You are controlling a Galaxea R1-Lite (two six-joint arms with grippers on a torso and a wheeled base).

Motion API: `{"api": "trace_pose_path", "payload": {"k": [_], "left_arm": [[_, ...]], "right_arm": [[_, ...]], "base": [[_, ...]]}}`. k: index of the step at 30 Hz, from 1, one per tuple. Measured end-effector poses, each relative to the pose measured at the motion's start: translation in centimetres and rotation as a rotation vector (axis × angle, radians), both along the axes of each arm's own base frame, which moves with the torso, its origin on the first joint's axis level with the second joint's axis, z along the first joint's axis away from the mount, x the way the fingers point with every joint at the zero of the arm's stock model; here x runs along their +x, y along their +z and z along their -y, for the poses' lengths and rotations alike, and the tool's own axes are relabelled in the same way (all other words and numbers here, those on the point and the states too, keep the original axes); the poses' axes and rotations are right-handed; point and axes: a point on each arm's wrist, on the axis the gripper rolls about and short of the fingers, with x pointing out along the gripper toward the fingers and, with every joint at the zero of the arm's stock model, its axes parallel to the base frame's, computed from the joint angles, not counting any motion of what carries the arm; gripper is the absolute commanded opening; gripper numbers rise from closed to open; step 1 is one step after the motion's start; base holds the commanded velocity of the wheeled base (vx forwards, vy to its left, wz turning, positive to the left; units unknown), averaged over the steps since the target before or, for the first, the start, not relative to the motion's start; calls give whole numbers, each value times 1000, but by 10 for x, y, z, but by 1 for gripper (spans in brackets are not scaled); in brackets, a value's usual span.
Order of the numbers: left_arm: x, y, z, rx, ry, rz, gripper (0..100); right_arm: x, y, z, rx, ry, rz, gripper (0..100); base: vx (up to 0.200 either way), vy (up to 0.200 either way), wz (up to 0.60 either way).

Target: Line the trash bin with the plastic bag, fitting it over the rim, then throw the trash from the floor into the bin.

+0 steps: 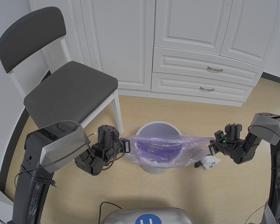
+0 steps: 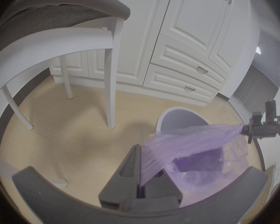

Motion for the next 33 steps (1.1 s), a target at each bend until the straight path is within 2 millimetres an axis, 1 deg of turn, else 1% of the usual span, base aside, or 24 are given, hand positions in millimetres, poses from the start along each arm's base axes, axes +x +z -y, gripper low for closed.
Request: {"api": "trace_pose_path", "payload": {"k": [3, 8, 10, 14, 16, 18, 26, 29, 33], "left_arm": [[-7, 9, -5, 16, -27, -47, 0], [-16, 33, -18, 40, -72, -93, 0], [-18, 41, -23, 43, -77, -95, 0], [-20, 48, -26, 41, -76, -86, 0], [-20, 46, -24, 41, -78, -86, 0], [-20, 40, -21, 46, -84, -95, 0], [-18, 10, -8, 67, -100, -135, 0], [-14, 2, -1, 67, -95, -131, 0], [-2, -5, 7, 58, -15, -93, 0]], "right_arm": [[-5, 2, 3, -43, 17, -8, 0], [-24, 10, 6, -131, 63, -33, 0], [-28, 14, 7, -141, 68, -34, 0], [-32, 16, 6, -145, 74, -37, 0], [-32, 16, 5, -146, 75, -39, 0], [-32, 13, 4, -147, 76, -46, 0], [-24, -1, 1, -156, 68, -67, 0], [-17, -6, 0, -170, 35, -60, 0], [-6, -13, -5, -157, -9, -40, 0]], "base": [[0, 0, 0], [0, 0, 0], [0, 0, 0], [0, 0, 0], [0, 0, 0], [0, 0, 0], [0, 0, 0], [0, 0, 0], [0, 0, 0]]}}
